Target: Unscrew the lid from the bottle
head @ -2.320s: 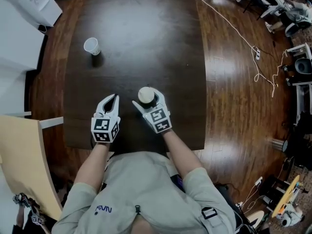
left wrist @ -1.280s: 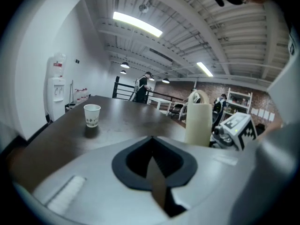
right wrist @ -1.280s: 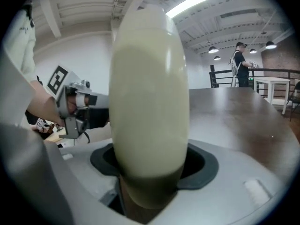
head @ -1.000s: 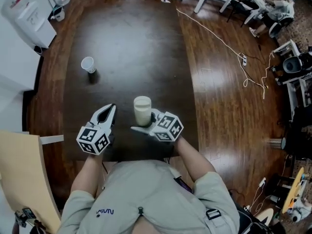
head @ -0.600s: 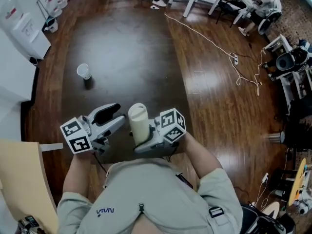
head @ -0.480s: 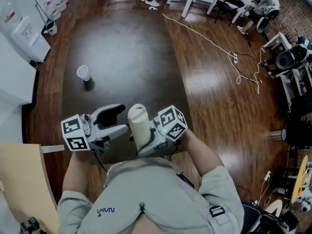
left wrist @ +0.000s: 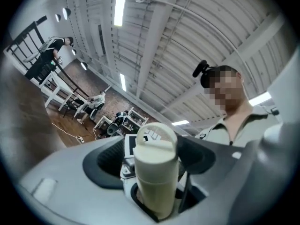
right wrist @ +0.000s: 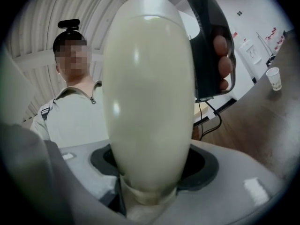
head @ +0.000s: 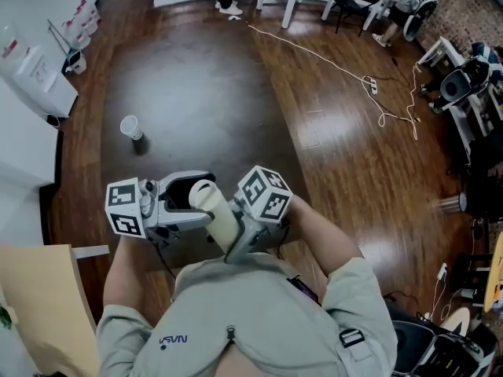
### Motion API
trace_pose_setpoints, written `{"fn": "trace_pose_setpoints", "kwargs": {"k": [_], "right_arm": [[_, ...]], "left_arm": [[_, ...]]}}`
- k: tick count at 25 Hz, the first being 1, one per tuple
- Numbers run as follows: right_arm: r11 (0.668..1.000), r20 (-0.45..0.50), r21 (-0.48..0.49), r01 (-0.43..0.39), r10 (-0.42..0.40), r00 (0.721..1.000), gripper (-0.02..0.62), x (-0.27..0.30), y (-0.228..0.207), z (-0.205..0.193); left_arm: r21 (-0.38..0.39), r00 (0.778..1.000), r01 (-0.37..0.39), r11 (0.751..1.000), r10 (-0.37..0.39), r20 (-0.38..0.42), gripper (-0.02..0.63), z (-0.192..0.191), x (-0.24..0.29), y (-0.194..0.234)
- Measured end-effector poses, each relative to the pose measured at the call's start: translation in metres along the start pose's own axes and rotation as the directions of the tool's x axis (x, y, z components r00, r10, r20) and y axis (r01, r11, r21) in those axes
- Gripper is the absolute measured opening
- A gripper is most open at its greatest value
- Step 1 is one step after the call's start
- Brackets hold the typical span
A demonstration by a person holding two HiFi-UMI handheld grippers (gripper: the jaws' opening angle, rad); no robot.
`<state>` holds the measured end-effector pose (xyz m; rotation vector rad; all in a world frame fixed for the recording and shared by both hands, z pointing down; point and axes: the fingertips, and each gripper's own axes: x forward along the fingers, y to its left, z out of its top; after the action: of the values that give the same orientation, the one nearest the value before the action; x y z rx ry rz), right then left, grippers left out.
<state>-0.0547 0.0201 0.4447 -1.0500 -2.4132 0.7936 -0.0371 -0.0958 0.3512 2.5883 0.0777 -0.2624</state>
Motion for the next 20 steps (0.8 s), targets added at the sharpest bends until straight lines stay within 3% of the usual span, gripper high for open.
{"fn": "trace_pose_setpoints", "kwargs": {"k": [4, 9, 12, 16, 18, 20], "right_arm": [[1.000, -0.019, 0.003, 0.031, -0.031, 0.999, 0.302, 0.002, -0.008, -0.001], [0.982, -0.005, -0.033, 0.184, -0.184, 0.983, 0.301, -0.011, -0.026, -0.003], [0.942, 0.014, -0.045, 0.332, -0.331, 0.943, 0.301, -0.026, -0.048, -0.001], [0.859, 0.028, -0.031, 0.511, -0.511, 0.859, 0.301, -0.043, -0.073, 0.000], [0.864, 0.031, -0.044, 0.501, -0.500, 0.866, 0.301, -0.042, -0.069, 0.001], [0.900, 0.032, -0.062, 0.431, -0.430, 0.902, 0.301, -0.037, -0.057, 0.002]], "left_arm": [[0.025, 1.000, 0.006, 1.000, -0.005, -0.027, 0.315, -0.002, 0.001, -0.002], [0.078, 0.996, -0.076, 0.994, 0.079, -0.036, 0.301, -0.001, 0.002, 0.006], [0.105, 0.984, -0.174, 0.979, 0.177, -0.025, 0.286, 0.003, 0.001, 0.019], [0.150, 0.954, -0.297, 0.943, 0.299, 0.008, 0.272, 0.006, 0.000, 0.032], [0.148, 0.961, -0.275, 0.950, 0.274, 0.027, 0.274, 0.007, 0.003, 0.029], [0.118, 0.979, -0.201, 0.972, 0.198, 0.038, 0.278, 0.009, 0.004, 0.023]]}}
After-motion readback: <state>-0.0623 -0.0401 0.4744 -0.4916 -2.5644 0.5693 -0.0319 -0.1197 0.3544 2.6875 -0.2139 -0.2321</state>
